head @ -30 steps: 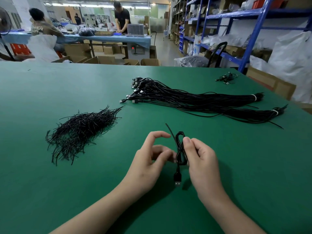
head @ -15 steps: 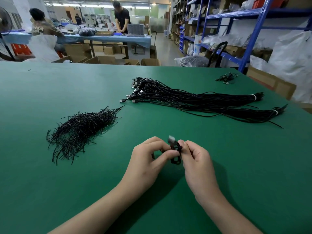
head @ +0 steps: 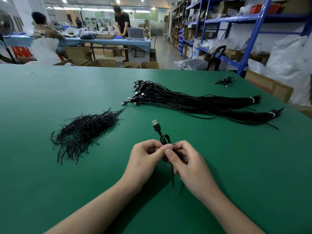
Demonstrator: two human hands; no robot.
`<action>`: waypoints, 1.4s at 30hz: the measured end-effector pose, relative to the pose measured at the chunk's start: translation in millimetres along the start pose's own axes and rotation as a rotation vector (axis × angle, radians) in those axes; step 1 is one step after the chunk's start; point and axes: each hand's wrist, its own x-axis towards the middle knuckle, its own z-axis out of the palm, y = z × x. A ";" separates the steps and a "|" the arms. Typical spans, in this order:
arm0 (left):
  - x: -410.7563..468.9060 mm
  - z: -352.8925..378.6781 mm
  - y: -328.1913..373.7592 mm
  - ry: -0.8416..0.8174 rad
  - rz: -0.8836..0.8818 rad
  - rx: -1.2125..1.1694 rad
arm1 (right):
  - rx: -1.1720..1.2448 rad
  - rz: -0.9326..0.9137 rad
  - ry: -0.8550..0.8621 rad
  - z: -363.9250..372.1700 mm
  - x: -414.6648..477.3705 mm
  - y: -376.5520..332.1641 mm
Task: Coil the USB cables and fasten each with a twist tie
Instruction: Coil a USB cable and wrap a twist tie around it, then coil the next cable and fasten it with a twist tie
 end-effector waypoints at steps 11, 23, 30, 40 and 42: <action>1.1 -0.8 -9.0 -0.031 0.001 0.060 | -0.149 0.237 0.227 -71.5 26.8 14.7; 0.6 -1.0 -12.2 -0.087 0.047 0.157 | -0.937 0.567 0.605 -225.8 12.6 71.3; -0.4 0.3 -12.0 -0.091 0.052 0.176 | -1.229 0.335 0.462 -204.6 8.8 58.1; -0.3 0.5 -11.4 -0.119 0.044 0.188 | -1.147 0.535 0.140 -180.6 27.8 98.4; 0.2 1.2 -11.9 -0.122 0.047 0.194 | -1.133 0.519 0.160 -182.8 30.7 102.2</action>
